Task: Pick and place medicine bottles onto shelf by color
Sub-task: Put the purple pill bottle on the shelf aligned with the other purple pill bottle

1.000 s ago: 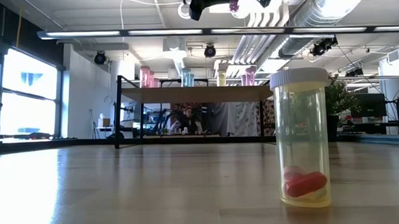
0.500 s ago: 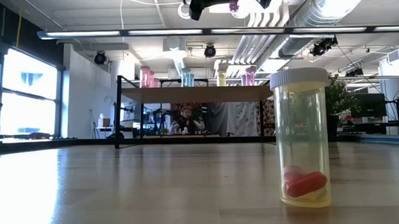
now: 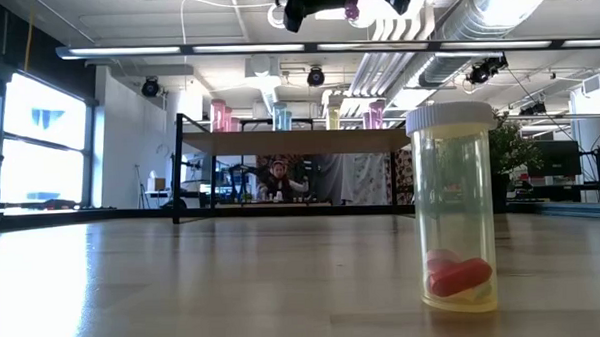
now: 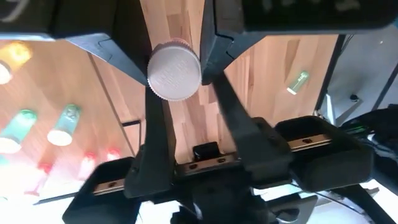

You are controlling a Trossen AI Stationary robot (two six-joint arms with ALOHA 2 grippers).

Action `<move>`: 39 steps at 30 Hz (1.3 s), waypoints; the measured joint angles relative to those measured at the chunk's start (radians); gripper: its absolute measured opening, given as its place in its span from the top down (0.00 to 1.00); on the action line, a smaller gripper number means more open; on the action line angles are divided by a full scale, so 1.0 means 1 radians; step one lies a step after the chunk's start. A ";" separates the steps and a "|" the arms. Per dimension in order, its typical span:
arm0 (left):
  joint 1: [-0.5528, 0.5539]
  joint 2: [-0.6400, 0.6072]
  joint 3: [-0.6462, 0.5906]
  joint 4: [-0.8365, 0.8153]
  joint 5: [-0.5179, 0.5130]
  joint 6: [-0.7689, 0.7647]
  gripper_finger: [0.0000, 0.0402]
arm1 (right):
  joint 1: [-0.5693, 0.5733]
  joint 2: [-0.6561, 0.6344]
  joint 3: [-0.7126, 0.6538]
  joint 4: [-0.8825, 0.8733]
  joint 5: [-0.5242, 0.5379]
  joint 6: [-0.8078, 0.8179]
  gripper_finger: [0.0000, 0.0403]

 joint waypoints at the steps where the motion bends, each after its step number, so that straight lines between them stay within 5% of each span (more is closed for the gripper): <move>1: 0.000 0.000 0.000 0.000 0.000 0.000 0.66 | 0.000 -0.001 0.000 -0.001 0.002 0.005 0.76; 10: 0.001 -0.007 0.058 -0.035 0.000 0.011 0.48 | -0.004 -0.089 0.000 -0.028 0.112 -0.029 0.76; 22: 0.002 -0.007 0.147 -0.091 -0.030 0.089 0.46 | -0.106 -0.331 -0.050 -0.098 0.309 -0.085 0.75; 26: 0.002 -0.007 0.179 -0.128 -0.030 0.088 0.46 | -0.158 -0.391 -0.190 -0.006 0.298 -0.046 0.75; 32: 0.002 -0.007 0.193 -0.162 -0.030 0.087 0.46 | -0.232 -0.387 -0.404 0.192 0.141 0.044 0.74; 39: 0.014 -0.056 0.193 -0.168 -0.032 0.090 0.46 | -0.252 -0.264 -0.447 0.235 0.078 0.003 0.74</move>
